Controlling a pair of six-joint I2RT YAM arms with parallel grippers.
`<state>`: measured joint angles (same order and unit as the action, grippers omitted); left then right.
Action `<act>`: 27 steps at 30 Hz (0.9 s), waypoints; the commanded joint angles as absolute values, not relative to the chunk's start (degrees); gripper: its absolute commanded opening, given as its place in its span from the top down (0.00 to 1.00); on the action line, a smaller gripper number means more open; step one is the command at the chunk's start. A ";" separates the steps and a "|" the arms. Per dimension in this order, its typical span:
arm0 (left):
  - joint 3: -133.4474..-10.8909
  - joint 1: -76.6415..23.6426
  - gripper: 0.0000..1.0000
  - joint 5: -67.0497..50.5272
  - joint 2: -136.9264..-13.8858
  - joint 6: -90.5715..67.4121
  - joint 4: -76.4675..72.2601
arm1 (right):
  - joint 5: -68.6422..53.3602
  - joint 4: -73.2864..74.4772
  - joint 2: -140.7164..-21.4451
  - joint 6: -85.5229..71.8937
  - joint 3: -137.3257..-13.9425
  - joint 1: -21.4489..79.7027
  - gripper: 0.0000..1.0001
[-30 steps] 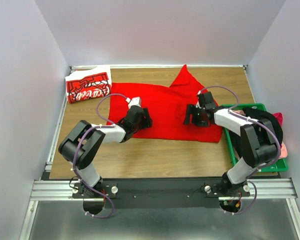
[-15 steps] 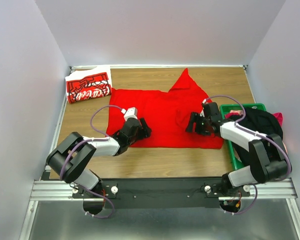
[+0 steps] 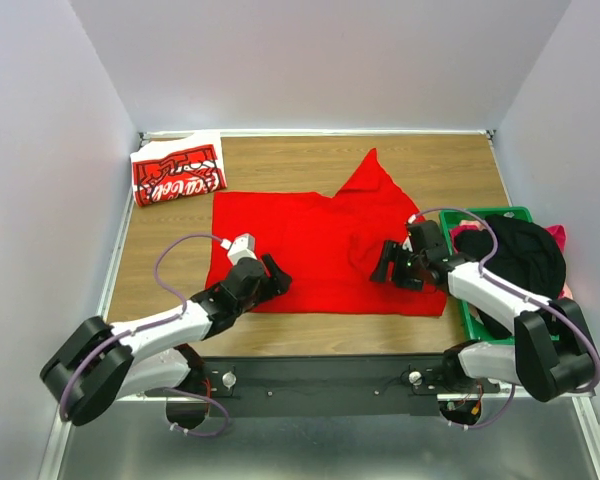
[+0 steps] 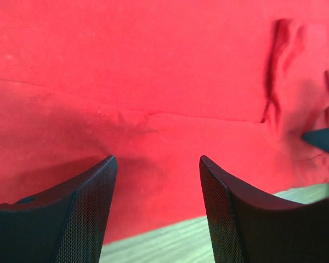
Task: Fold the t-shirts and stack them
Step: Fold the tshirt
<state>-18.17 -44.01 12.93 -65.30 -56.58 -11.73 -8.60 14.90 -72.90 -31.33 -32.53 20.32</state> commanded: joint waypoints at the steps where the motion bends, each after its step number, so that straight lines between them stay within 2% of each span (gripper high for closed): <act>1: -20.64 -44.38 0.30 18.10 -59.86 -56.96 -5.10 | -8.62 21.00 -70.58 -31.82 -35.15 20.92 0.18; 6: -24.87 -44.30 0.29 20.57 -62.22 -52.22 -6.67 | -5.28 21.01 -73.11 -29.89 -40.07 20.92 0.18; 13: -29.18 -44.30 0.27 18.55 -74.60 -48.34 -12.91 | 1.14 17.50 -77.43 -27.34 -40.87 21.09 0.17; 18: -25.76 -44.30 0.27 18.19 -76.55 -50.36 -15.91 | 1.40 14.16 -79.36 -28.30 -38.41 21.36 0.17; 27: -17.32 -44.38 0.27 19.42 -71.73 -54.66 -15.12 | 3.25 14.32 -78.76 -33.48 -32.09 23.55 0.18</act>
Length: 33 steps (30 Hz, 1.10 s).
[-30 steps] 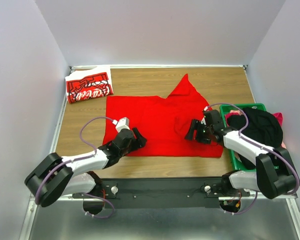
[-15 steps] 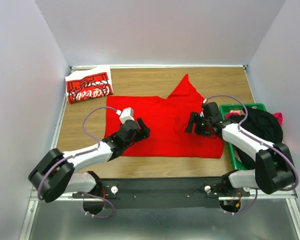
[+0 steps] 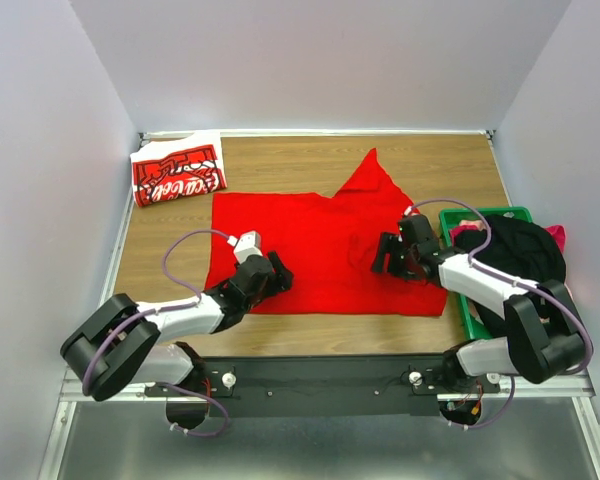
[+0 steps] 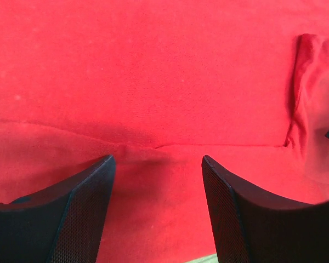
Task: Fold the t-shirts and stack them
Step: Fold the tshirt
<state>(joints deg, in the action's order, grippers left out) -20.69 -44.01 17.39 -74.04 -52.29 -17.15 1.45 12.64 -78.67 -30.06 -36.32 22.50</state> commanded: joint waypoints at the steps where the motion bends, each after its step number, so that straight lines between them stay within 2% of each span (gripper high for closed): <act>1: -16.27 -44.38 0.28 19.16 -71.11 -55.02 -14.68 | 3.08 14.50 -78.58 -34.10 -31.30 23.82 0.18; 13: -11.25 -47.90 0.30 17.40 -57.58 -62.49 -8.97 | 5.01 21.87 -72.69 -42.01 -28.74 31.99 0.18; 19: -13.09 -48.78 0.30 18.63 -50.81 -64.07 -1.68 | 4.83 25.05 -68.56 -43.42 -29.88 32.96 0.18; 23: -17.40 -48.69 0.29 22.92 -46.67 -62.41 3.34 | 8.34 26.10 -68.11 -41.58 -35.23 32.87 0.17; 28: -22.40 -46.15 0.25 25.14 -49.73 -56.44 1.94 | 16.16 26.10 -77.75 -35.44 -47.95 32.78 0.17; 33: -29.17 -35.02 0.25 20.49 -57.03 -43.46 -3.24 | 19.34 24.27 -89.08 -29.19 -60.71 29.46 0.21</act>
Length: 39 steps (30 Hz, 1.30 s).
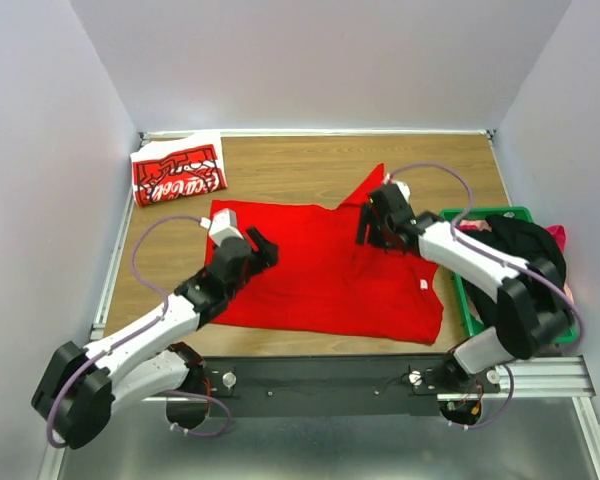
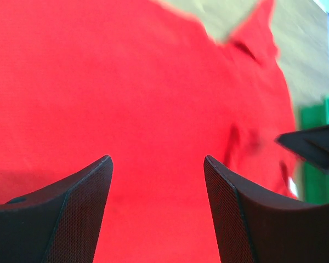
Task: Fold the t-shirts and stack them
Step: Fold the tshirt
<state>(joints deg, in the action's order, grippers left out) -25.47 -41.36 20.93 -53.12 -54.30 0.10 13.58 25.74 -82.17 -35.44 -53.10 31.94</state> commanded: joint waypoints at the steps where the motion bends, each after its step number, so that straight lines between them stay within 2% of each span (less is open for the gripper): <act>1: -30.31 -32.89 0.25 19.52 -58.26 -41.94 -3.95 | 18.90 23.65 -90.86 -28.31 -62.82 28.49 0.22; 7: -40.58 -21.38 0.25 14.07 -70.11 -31.66 -8.08 | 12.23 19.52 -105.34 -22.77 -76.18 21.29 0.33; 13: -44.74 -16.27 0.25 10.20 -76.54 -29.36 -9.05 | 7.13 19.42 -115.74 -21.36 -86.47 16.71 0.40; 25: -46.23 -11.61 0.25 10.64 -79.54 -26.55 -7.38 | 1.06 19.34 -120.76 -21.62 -88.42 14.85 0.51; 39: -46.67 -9.67 0.24 9.84 -80.16 -25.05 -7.21 | 4.40 19.42 -121.55 -21.45 -87.89 14.85 0.52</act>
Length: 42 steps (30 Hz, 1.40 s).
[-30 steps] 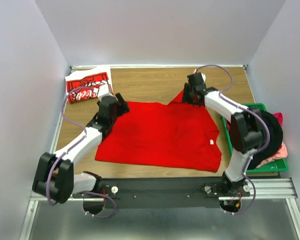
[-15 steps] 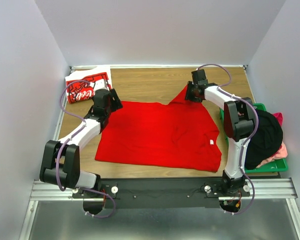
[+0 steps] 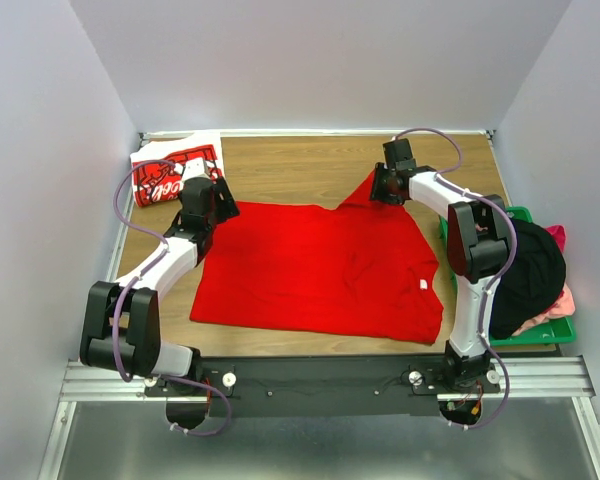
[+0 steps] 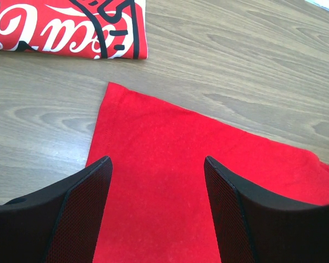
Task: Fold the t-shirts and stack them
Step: Fold the tshirt
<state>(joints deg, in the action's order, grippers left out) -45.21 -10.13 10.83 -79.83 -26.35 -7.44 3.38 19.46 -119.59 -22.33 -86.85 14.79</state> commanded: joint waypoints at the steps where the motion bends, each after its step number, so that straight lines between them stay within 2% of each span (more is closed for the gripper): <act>1: -46.67 -9.58 0.24 9.84 -80.16 -25.05 -7.12 | 4.31 19.51 -121.81 -21.53 -88.06 14.85 0.52; 10: -46.41 -8.97 0.24 10.37 -79.19 -24.61 -6.85 | 4.13 19.42 -124.01 -21.97 -88.77 14.85 0.57; 17: -49.21 -7.65 0.24 12.30 -82.25 -23.47 -5.81 | 4.57 19.60 -121.91 -21.97 -88.68 14.85 0.80; 32: -66.62 -3.96 0.32 11.87 -104.84 -17.05 3.87 | 3.96 21.36 -118.48 -21.27 -88.24 14.77 0.81; 35: -69.60 -3.52 0.37 11.16 -107.91 -16.44 4.65 | 3.61 21.53 -118.04 -21.27 -88.16 14.85 0.84; 42: -75.75 -2.90 0.47 11.86 -113.46 -15.21 8.26 | 2.90 21.53 -116.28 -21.18 -87.45 14.85 0.84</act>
